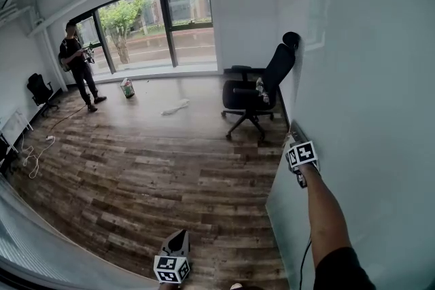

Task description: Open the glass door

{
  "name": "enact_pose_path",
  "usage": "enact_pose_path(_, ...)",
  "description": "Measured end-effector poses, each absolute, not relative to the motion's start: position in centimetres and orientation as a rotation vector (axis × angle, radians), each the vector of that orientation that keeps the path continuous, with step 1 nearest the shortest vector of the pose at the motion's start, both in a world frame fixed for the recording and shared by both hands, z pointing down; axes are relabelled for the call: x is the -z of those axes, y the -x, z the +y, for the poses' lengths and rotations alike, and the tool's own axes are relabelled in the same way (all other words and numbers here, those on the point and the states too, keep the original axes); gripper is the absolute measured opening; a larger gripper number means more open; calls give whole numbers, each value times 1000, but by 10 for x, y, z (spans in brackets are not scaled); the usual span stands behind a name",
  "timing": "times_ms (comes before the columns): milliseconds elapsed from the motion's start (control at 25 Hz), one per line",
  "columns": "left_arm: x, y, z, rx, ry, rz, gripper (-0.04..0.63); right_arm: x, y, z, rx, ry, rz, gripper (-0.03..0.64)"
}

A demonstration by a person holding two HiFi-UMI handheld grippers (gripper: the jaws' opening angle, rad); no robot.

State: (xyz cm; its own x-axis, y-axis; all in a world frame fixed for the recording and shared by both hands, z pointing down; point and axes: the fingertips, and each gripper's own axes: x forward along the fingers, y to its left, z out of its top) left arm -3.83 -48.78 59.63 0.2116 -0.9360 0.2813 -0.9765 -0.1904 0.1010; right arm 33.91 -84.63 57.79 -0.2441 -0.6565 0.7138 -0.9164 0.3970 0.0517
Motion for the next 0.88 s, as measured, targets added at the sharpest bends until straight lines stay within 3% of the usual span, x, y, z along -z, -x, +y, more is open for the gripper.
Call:
enact_pose_path(360, -599, 9, -488, -254, -2314, -1717, 2, -581, -383, -834, -558, -1429, -2061, 128)
enact_pose_path(440, -601, 7, -485, -261, -2319, -1709, 2, -583, -395, -829, -555, -1483, -2010, 176)
enact_pose_path(640, -599, 2, -477, -296, -2333, -1673, 2, -592, -431, -801, -411, -1666, -1851, 178)
enact_pose_path(880, -590, 6, -475, -243, -2353, -1677, 2, -576, -367, -724, -243, -1679, -2129, 120)
